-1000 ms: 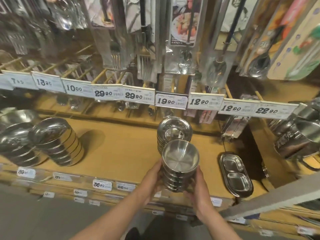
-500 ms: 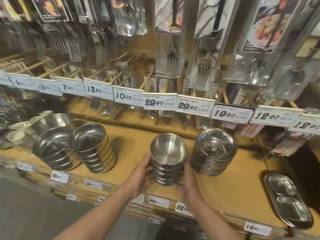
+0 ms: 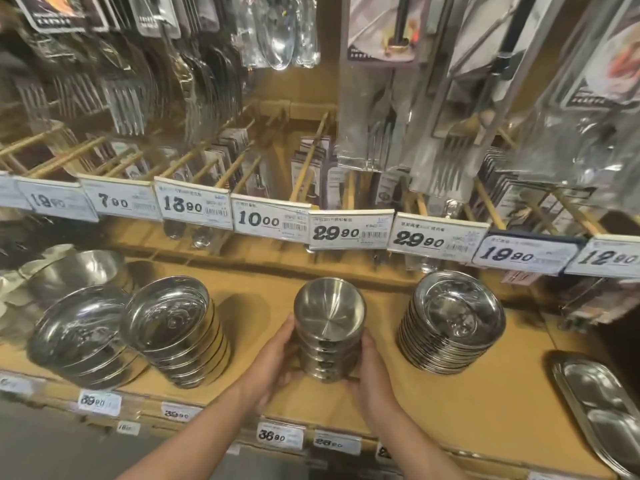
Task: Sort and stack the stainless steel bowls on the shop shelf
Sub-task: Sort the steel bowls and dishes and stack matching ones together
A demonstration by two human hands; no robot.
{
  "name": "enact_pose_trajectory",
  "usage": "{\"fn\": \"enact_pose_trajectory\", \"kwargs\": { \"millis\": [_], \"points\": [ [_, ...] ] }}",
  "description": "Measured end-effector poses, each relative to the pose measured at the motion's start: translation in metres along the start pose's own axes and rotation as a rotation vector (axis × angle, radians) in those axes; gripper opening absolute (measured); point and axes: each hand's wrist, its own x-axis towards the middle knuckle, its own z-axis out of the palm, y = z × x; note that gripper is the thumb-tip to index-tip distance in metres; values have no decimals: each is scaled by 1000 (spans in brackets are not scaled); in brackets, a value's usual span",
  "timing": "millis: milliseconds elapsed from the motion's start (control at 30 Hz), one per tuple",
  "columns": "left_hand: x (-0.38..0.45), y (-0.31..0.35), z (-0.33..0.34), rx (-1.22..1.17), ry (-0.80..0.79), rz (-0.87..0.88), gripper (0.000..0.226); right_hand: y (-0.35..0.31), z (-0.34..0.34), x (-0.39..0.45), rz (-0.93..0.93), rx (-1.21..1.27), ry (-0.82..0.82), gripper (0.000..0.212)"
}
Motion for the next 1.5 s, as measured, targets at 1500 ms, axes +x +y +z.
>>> {"fn": "enact_pose_trajectory", "kwargs": {
  "millis": [1500],
  "points": [
    [89,-2,208,-156,217,6,45,-75,-197,18,-127,-10,39,54]
  ]
}}
